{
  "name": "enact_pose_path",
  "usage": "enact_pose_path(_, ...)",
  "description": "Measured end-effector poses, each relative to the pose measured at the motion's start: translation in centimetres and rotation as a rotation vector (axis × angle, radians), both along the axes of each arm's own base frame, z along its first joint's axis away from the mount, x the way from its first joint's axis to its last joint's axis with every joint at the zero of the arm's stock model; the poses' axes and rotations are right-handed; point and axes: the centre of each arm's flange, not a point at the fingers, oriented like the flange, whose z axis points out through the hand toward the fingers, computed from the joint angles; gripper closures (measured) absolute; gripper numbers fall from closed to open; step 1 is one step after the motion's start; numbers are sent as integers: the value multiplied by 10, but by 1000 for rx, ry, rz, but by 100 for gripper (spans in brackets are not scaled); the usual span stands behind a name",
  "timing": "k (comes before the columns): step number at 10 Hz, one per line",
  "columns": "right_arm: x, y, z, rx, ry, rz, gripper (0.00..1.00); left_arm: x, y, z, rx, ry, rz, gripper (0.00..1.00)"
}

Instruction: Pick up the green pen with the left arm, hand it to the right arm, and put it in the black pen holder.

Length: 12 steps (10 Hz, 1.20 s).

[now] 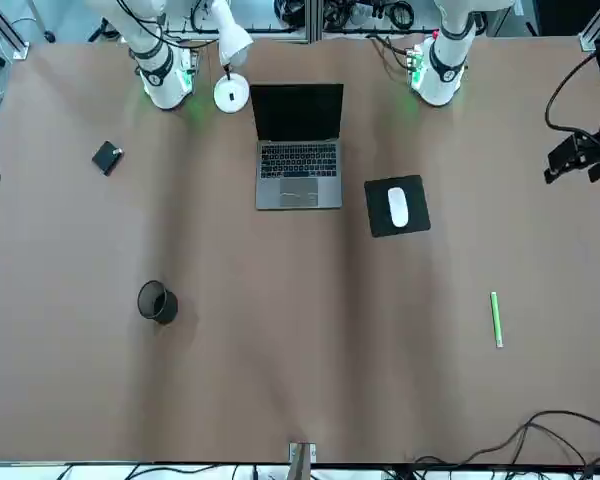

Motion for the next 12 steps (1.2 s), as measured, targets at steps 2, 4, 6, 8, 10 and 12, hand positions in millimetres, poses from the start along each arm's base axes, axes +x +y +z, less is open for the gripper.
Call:
enact_pose_path(2, 3, 2, -4, 1, 7, 4, 0, 18, 19, -39, 4, 49, 28, 0)
enact_pose_path(4, 4, 4, -5, 1, 3, 8, 0, 51, 25, -114, 15, 93, 36, 0)
enact_pose_path(6, 7, 7, -3, -1, -16, 12, 0, 72, 29, -175, 27, 76, 40, 0)
enact_pose_path(8, 12, 18, -8, 0, -11, 32, 0, 80, 37, -220, 35, 61, 28, 0)
enact_pose_path(10, 19, 26, -20, 2, 6, 46, 0, 92, 48, -261, 44, 33, -72, 0)
enact_pose_path(12, 24, 35, -26, 2, 16, 62, 0, 99, 59, -304, 50, 32, -126, 0)
